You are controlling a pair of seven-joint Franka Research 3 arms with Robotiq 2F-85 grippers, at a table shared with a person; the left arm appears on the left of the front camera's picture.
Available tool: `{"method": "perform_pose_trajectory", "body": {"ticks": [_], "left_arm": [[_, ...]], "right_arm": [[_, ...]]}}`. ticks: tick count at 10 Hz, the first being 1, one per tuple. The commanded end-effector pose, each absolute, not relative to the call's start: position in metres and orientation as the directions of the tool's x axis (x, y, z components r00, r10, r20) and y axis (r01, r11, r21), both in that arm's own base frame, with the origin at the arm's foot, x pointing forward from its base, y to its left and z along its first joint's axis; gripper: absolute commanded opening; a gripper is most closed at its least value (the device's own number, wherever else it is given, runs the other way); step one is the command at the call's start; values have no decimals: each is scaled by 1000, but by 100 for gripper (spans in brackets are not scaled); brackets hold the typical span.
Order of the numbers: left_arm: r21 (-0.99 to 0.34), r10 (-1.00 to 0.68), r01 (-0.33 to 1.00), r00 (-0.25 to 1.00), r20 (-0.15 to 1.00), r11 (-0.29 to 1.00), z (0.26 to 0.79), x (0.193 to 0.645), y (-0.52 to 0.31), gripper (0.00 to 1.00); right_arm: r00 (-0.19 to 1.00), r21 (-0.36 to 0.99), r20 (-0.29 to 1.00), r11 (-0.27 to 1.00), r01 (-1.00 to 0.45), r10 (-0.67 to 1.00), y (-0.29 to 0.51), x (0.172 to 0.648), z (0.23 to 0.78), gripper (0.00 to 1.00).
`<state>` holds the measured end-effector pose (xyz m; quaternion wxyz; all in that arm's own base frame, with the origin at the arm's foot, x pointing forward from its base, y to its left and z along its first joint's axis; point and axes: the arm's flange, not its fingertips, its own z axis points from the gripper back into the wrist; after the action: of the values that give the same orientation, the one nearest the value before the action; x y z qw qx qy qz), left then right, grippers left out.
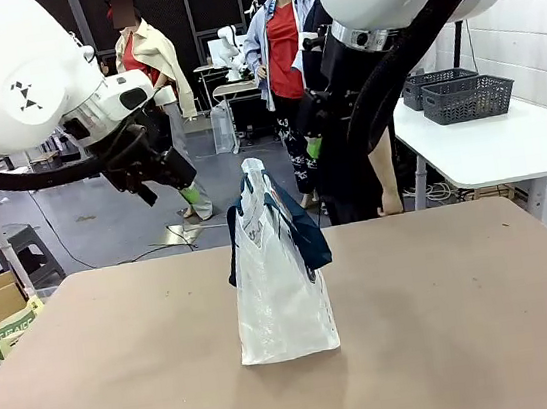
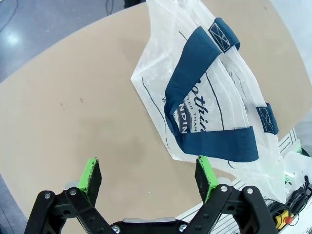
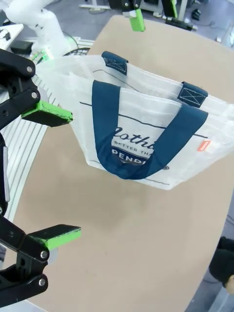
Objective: Transfer purchased items from the store into the shopping bag.
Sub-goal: Open the Reusable shopping bag in the center of the table.
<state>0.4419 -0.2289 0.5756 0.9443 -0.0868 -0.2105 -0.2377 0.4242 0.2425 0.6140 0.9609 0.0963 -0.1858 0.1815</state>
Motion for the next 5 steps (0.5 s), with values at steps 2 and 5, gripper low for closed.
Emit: {"method": "perform_pose_trajectory", "body": {"ticks": [2,5], "left_arm": [[-101,-312,377,867,388,921,583,450,-251,100],[-151,-268,332,905,331,931,591,470,-279,100]], "right_arm": [[900,275,388,907,-320,200,264,437,603,100],[930,310,329,911,-270,164,276,490,617,100]]}}
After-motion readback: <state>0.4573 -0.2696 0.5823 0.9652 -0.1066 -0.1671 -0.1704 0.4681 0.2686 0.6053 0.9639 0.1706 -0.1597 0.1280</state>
